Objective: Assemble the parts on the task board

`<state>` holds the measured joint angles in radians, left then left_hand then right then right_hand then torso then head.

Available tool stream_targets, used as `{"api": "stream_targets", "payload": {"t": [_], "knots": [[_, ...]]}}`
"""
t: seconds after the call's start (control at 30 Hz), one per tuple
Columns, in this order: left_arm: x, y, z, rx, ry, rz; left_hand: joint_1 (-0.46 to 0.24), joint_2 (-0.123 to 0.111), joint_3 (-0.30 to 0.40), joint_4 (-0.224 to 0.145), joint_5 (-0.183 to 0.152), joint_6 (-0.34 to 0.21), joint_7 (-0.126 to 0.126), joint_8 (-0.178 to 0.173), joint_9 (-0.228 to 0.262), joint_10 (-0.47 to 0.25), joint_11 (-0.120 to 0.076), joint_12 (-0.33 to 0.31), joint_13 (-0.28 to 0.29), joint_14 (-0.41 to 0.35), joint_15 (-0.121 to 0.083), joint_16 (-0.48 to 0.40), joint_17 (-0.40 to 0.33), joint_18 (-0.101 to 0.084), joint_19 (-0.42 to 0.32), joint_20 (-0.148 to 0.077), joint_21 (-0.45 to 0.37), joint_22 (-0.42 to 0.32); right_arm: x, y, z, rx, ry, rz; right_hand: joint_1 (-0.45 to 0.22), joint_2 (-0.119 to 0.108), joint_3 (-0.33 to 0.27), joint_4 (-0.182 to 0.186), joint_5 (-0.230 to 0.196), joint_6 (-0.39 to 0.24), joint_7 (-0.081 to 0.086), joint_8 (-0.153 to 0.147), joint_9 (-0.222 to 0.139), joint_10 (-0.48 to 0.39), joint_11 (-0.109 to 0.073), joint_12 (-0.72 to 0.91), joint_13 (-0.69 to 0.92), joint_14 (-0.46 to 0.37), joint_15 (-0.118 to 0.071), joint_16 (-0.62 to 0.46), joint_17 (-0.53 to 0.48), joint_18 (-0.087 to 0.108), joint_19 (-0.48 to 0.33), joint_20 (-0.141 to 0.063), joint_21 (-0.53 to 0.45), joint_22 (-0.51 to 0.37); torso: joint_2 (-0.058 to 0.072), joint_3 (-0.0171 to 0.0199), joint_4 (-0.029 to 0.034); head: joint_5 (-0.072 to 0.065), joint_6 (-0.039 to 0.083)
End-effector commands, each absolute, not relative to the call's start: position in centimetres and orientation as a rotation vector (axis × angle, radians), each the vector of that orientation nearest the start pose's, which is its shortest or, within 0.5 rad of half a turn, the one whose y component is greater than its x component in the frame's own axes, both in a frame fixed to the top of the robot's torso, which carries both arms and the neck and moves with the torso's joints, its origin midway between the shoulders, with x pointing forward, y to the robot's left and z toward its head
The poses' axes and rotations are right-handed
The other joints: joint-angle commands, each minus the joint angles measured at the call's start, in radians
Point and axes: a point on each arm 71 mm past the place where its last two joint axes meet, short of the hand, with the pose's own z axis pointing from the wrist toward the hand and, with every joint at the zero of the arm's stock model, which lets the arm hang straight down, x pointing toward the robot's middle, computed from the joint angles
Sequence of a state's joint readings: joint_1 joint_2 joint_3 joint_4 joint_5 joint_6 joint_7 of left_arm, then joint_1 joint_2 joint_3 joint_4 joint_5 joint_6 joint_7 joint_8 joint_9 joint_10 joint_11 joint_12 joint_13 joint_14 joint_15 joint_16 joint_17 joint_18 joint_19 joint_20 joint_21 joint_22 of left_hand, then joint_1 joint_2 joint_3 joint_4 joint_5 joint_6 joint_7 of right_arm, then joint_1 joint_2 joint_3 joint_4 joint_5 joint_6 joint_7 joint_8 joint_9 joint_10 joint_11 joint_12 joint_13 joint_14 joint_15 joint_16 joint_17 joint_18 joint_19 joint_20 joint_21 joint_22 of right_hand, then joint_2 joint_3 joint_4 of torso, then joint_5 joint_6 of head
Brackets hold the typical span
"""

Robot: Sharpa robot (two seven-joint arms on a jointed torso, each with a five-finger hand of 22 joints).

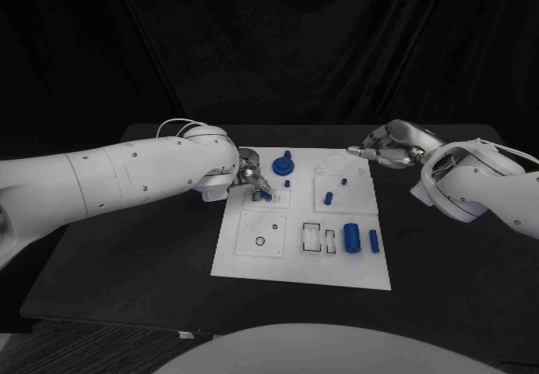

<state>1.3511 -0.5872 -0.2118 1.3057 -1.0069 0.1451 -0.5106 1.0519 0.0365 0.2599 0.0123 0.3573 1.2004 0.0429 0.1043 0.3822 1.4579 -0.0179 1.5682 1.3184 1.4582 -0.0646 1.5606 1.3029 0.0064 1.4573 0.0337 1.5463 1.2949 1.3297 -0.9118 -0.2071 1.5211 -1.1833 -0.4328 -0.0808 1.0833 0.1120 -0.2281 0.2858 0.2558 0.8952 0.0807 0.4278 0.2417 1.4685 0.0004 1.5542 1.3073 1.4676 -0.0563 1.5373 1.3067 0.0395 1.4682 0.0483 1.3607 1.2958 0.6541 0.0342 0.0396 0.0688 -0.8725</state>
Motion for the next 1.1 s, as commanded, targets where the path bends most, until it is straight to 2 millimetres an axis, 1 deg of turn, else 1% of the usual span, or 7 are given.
{"api": "stream_targets", "payload": {"t": [0.03,0.13,0.2,0.3,0.6,0.87,1.1], "knots": [[51.58,15.31,-22.00,-0.063,2.338,-0.383,0.016,-0.012,0.111,-0.025,0.035,0.000,-0.005,-0.011,0.020,0.113,-0.018,0.003,0.252,0.113,-0.019,0.010,0.268,0.010,0.068,-0.003,-0.017,0.226,48.88,-24.53,-18.00,0.096,1.676,0.638,0.028,0.010,-0.045,0.004,0.031,0.003,0.003,-0.003,0.006,0.102,0.007,0.017,0.264,0.080,-0.001,-0.012,0.153,0.017,-0.008,0.005,-0.026,0.199,-0.001,0.0000,-0.0002,0.002,0.000],[51.55,15.32,-22.05,-0.052,2.351,-0.380,0.017,-0.012,0.112,-0.026,0.035,0.001,-0.006,-0.010,0.020,0.113,-0.019,0.003,0.252,0.113,-0.019,0.010,0.268,0.010,0.068,-0.003,-0.018,0.226,48.89,-24.51,-18.03,0.096,1.678,0.637,0.028,0.010,-0.045,0.004,0.031,0.003,0.003,-0.003,0.006,0.102,0.007,0.017,0.264,0.080,-0.001,-0.012,0.153,0.017,-0.008,0.005,-0.026,0.199,-0.001,0.0007,-0.0008,0.004,0.000],[51.53,15.33,-22.09,-0.045,2.360,-0.377,0.017,-0.012,0.113,-0.026,0.035,0.001,-0.006,-0.010,0.021,0.113,-0.019,0.003,0.252,0.113,-0.019,0.010,0.268,0.011,0.067,-0.003,-0.018,0.225,48.89,-24.51,-18.04,0.097,1.679,0.637,0.028,0.010,-0.045,0.004,0.031,0.003,0.003,-0.003,0.006,0.102,0.007,0.017,0.264,0.080,-0.001,-0.012,0.153,0.017,-0.008,0.005,-0.026,0.199,-0.001,0.0009,-0.0007,0.002,0.000],[51.52,15.26,-22.13,-0.045,2.370,-0.385,0.017,-0.013,0.113,-0.026,0.034,0.002,-0.006,-0.009,0.021,0.113,-0.019,0.003,0.252,0.113,-0.019,0.010,0.268,0.011,0.066,-0.003,-0.020,0.223,48.91,-24.51,-18.07,0.098,1.681,0.637,0.028,0.010,-0.045,0.004,0.031,0.003,0.003,-0.003,0.006,0.102,0.007,0.017,0.264,0.080,-0.001,-0.012,0.153,0.017,-0.008,0.005,-0.026,0.199,0.000,0.0006,0.0000,0.002,0.000],[51.43,14.72,-22.24,-0.093,2.406,-0.454,0.022,-0.012,0.120,-0.031,0.036,0.002,-0.006,-0.009,0.024,0.113,-0.019,0.003,0.252,0.113,-0.020,0.010,0.268,0.012,0.064,-0.004,-0.022,0.221,48.93,-24.57,-18.13,0.101,1.685,0.634,0.028,0.010,-0.045,0.004,0.031,0.003,0.003,-0.003,0.006,0.102,0.007,0.017,0.264,0.080,-0.001,-0.012,0.153,0.017,-0.008,0.005,-0.026,0.199,0.000,0.0004,-0.0004,0.002,0.000],[51.48,14.73,-22.27,-0.106,2.411,-0.458,0.026,-0.012,0.123,-0.035,0.037,0.001,-0.006,-0.009,0.025,0.113,-0.019,0.003,0.252,0.113,-0.020,0.010,0.268,0.013,0.062,-0.004,-0.024,0.219,48.94,-24.63,-18.15,0.102,1.686,0.632,0.028,0.010,-0.045,0.005,0.031,0.003,0.003,-0.004,0.006,0.102,0.007,0.017,0.264,0.080,-0.001,-0.012,0.152,0.017,-0.008,0.005,-0.026,0.199,-0.001,0.0006,-0.0007,-0.002,0.000],[51.52,14.80,-22.29,-0.106,2.425,-0.437,0.030,-0.015,0.127,-0.040,0.042,0.001,-0.006,-0.009,0.027,0.113,-0.019,0.003,0.252,0.113,-0.020,0.010,0.268,0.014,0.060,-0.004,-0.027,0.216,48.94,-24.61,-18.20,0.101,1.690,0.632,0.029,0.012,-0.046,0.005,0.032,0.003,0.003,-0.004,0.006,0.102,0.007,0.017,0.264,0.080,-0.001,-0.012,0.151,0.017,-0.008,0.005,-0.027,0.199,0.000,0.0007,-0.0007,-0.001,0.000]]}}
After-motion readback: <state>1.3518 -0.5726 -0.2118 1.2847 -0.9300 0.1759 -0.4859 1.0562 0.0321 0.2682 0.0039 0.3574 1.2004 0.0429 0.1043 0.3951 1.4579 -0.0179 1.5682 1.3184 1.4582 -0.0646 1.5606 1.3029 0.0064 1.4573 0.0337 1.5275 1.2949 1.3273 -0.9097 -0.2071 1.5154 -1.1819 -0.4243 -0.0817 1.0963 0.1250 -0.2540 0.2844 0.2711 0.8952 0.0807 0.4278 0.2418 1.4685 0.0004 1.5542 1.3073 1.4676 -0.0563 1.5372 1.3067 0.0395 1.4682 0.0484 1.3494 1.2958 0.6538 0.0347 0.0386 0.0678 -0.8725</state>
